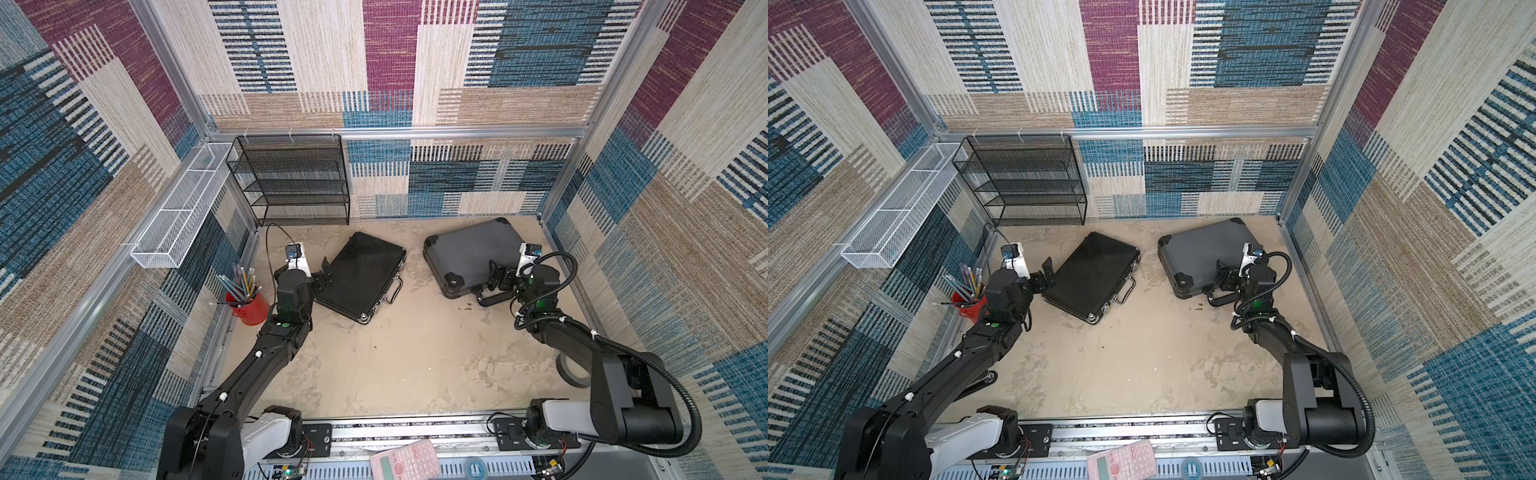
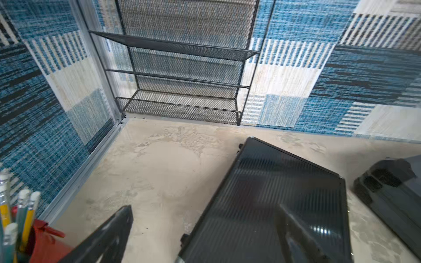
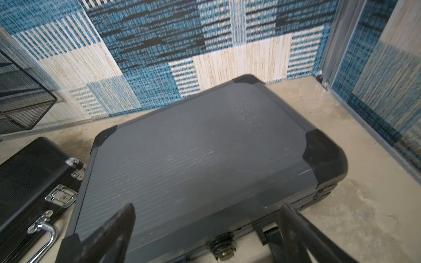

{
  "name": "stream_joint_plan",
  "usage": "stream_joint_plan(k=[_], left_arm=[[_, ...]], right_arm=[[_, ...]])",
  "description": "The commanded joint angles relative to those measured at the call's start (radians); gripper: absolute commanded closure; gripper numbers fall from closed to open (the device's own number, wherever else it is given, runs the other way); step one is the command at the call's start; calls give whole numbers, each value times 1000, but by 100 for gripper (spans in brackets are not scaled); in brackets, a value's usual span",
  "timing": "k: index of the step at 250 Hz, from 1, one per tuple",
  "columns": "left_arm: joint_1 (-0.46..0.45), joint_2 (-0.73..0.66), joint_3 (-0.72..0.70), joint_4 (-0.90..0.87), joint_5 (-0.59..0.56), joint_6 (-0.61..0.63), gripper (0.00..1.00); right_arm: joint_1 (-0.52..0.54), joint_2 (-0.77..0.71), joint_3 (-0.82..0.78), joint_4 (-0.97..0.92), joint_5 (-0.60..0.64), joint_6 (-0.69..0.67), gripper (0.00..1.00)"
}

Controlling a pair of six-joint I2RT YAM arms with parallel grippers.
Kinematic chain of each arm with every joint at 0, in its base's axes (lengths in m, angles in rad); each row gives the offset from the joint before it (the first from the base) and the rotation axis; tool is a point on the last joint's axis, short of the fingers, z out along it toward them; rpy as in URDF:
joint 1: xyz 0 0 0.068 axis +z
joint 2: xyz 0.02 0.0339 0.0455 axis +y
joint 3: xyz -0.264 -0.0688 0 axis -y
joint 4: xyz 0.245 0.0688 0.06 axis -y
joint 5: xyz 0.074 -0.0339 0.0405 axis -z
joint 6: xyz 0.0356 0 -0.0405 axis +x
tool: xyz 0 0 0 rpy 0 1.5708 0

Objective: Open the poker set cases
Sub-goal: Adjust the poker set case at the center of the board.

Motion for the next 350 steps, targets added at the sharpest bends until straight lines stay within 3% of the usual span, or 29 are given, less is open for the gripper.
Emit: stream_joint_plan(k=[1,81,137,252,350], left_arm=[[-92,23,40,-36,-97,25,1],[-318,143,155,-46,-162,9,1],[-421,248,244,-58,-132,15,1],[-490,474,431,-175,102,-171,1],[-504,606,557,-227,259,-269,1]], right_arm=[[-27,20,21,-83,-43,69,0],[-179,59,19,-121,-183,151,6],[-279,143,33,-141,-281,189,17],[-303,337,152,-231,-325,129,40],[-303,440,274,-359,-293,-10,50]])
